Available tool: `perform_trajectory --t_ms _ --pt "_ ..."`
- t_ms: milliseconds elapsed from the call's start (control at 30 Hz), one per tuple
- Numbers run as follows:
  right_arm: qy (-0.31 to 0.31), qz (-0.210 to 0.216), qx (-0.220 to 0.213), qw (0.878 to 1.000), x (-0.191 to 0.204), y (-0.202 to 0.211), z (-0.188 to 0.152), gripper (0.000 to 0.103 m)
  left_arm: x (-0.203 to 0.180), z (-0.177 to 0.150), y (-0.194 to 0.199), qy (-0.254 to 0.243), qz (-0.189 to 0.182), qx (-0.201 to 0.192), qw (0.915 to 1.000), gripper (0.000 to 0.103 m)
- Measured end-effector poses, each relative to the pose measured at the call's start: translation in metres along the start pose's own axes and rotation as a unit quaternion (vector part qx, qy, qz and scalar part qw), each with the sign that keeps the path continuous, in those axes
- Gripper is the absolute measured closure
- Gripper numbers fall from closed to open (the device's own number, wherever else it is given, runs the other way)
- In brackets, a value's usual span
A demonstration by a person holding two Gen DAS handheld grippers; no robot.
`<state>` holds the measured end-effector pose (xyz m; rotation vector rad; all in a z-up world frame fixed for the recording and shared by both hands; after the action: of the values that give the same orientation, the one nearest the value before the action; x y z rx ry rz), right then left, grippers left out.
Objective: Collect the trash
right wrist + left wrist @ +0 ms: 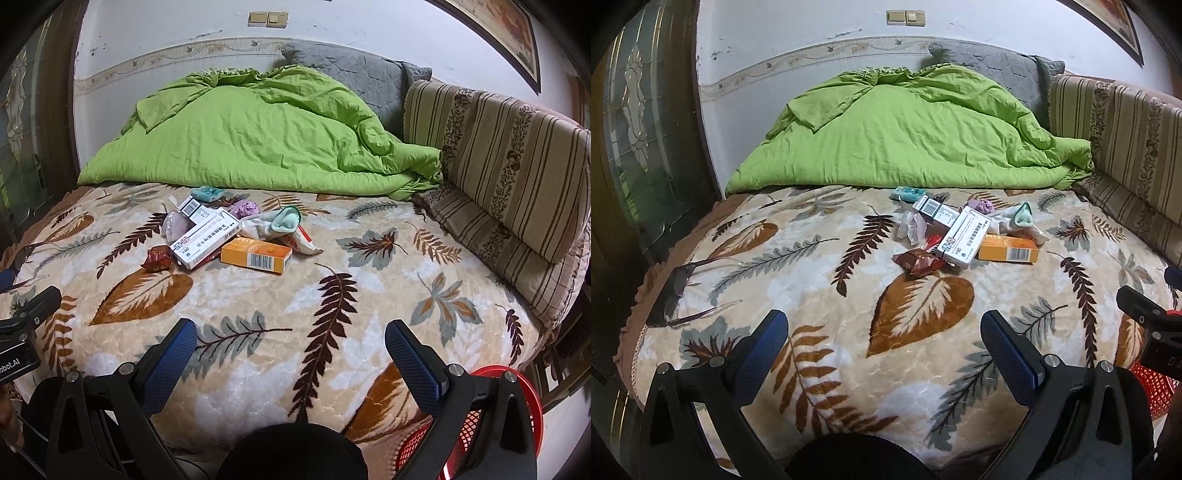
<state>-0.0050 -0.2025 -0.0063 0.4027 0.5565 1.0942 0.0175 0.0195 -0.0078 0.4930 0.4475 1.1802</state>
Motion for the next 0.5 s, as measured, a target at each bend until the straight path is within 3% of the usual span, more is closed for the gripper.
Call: perform_trajectory --t_ms 500 --pt "0.005 0.0 0.006 1.0 0.0016 -0.0017 -0.0024 0.0 0.0004 -0.0038 -0.0064 0.014 -0.007 0.016 0.9997 0.0"
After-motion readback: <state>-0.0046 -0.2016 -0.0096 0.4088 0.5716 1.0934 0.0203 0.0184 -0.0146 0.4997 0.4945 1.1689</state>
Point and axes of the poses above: each gripper's, at about its wrist camera, not at the fingertips, and y roughly against the way its jaws point, x to its left, z to its top, the point moved 1 cm from there along -y, roughly the way its jaws point, and after that the axes turned 15 degrees about -z, right-handed, at the moved point
